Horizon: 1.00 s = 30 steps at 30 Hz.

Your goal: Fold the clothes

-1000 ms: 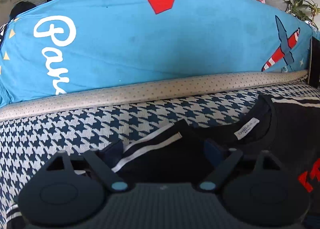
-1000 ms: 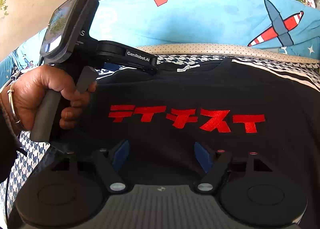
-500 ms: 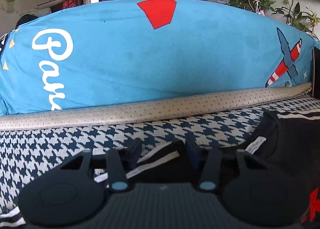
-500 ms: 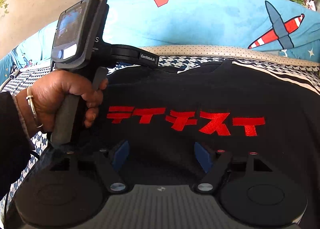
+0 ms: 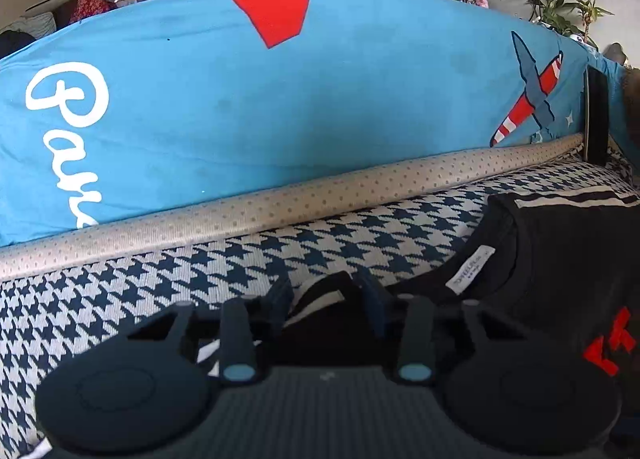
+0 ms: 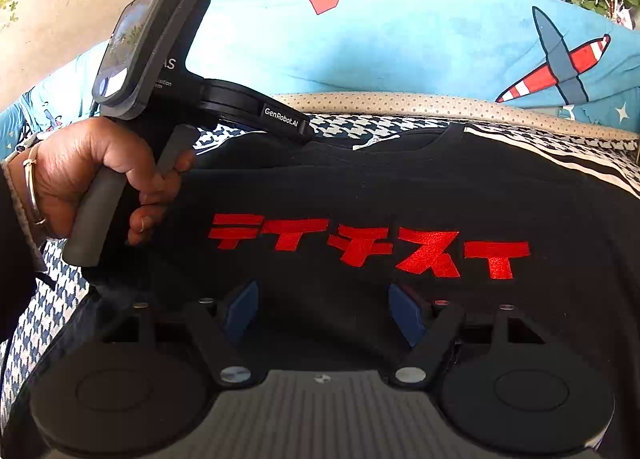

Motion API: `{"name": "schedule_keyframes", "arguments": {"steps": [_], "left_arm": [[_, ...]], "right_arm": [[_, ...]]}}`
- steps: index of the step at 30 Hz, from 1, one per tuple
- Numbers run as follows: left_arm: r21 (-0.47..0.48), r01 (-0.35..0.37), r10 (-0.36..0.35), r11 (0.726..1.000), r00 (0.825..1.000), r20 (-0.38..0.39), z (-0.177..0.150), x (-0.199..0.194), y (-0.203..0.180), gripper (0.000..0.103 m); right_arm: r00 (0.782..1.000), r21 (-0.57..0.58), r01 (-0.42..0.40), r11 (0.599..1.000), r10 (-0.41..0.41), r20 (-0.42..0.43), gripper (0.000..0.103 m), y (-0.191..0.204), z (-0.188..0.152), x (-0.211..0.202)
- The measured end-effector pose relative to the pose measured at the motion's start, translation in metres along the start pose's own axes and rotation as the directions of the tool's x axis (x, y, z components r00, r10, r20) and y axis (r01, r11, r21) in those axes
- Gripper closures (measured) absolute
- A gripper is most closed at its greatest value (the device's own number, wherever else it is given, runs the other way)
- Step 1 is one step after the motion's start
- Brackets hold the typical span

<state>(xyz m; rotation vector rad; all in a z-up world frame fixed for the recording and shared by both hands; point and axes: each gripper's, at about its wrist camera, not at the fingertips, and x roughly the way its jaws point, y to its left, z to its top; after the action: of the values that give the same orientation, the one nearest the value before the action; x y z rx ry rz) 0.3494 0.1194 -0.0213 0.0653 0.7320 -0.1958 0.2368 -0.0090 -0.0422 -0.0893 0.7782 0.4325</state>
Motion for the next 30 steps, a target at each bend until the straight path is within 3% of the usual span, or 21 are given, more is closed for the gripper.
{"name": "schedule_keyframes", "arguments": {"steps": [4, 6, 11, 16, 20, 21, 25, 28, 30], "left_arm": [[0.001, 0.016, -0.016, 1.0, 1.0, 0.009, 0.0, -0.002, -0.001, 0.087], [0.003, 0.009, -0.009, 1.0, 1.0, 0.023, 0.0, -0.001, -0.003, 0.09], [0.009, -0.068, 0.066, 0.998, 0.993, 0.1, -0.002, 0.002, -0.014, 0.093], [-0.005, -0.155, 0.152, 0.988, 0.966, 0.209, 0.0, 0.002, -0.024, 0.093], [-0.053, -0.189, 0.195, 0.981, 0.959, 0.203, 0.004, 0.01, -0.024, 0.093], [-0.082, -0.194, 0.206, 0.978, 0.962, 0.177, 0.005, 0.014, -0.021, 0.092], [-0.241, -0.221, 0.254, 0.945, 0.96, 0.114, 0.006, 0.015, 0.002, 0.064], [-0.351, -0.154, 0.21, 0.924, 0.969, 0.128, 0.007, 0.003, 0.018, 0.063], [-0.396, -0.132, 0.211, 0.909, 0.964, 0.163, 0.015, -0.015, 0.022, 0.062]], "right_arm": [[1.0, -0.004, 0.004, 1.0, -0.004, 0.001, 0.031, 0.001, 0.0, 0.0], [1.0, -0.004, 0.007, 1.0, -0.007, 0.001, 0.031, 0.001, 0.0, 0.001], [1.0, -0.001, 0.006, 1.0, -0.006, 0.001, 0.031, 0.0, -0.001, 0.001], [1.0, 0.01, -0.002, 1.0, 0.002, 0.002, 0.031, -0.002, 0.0, 0.002], [1.0, 0.019, -0.007, 1.0, 0.007, 0.004, 0.031, -0.003, 0.001, 0.004], [1.0, 0.019, -0.007, 1.0, 0.007, 0.004, 0.031, -0.004, 0.001, 0.004], [1.0, 0.028, -0.014, 1.0, 0.014, 0.003, 0.031, -0.006, 0.002, 0.004], [1.0, 0.06, -0.014, 0.998, 0.014, 0.003, 0.031, -0.013, 0.005, 0.003], [1.0, 0.089, -0.009, 0.996, 0.009, 0.007, 0.032, -0.02, 0.008, 0.001]]}}
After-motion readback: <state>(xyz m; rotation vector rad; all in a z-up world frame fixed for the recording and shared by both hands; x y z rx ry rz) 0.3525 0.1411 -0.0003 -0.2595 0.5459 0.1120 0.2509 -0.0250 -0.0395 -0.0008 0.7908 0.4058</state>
